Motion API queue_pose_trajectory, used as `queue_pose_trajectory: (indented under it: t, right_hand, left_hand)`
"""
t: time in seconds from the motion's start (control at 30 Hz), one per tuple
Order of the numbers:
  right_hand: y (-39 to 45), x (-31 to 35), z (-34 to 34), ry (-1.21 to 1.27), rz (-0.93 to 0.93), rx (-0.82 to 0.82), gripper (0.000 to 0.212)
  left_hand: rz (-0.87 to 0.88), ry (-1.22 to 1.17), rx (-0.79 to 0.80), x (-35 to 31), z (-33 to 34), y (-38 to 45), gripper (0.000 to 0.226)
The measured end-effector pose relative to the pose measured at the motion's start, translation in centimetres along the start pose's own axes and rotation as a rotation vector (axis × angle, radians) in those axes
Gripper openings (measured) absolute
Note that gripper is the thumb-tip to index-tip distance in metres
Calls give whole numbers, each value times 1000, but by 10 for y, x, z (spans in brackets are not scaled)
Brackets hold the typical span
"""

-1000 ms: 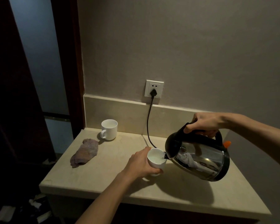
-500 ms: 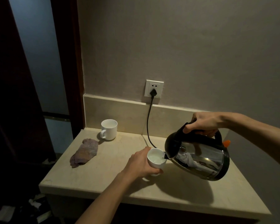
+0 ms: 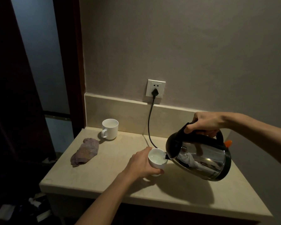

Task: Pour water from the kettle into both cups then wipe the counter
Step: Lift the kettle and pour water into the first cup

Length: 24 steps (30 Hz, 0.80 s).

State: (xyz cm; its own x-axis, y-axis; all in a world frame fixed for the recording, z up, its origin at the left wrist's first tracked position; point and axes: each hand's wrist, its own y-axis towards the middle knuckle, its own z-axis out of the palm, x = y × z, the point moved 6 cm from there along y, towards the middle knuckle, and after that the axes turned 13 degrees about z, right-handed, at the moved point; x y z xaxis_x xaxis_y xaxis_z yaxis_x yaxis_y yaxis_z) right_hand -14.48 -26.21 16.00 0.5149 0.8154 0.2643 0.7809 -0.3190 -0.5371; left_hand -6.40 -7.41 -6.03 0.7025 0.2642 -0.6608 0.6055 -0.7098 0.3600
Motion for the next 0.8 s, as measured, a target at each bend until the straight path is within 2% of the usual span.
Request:
queue_pose_trajectory:
  t: [0.8]
  right_hand:
    - [7,2,-1,-25,16,33,36]
  left_hand:
    - [-9,8,-1,1,1,1,92]
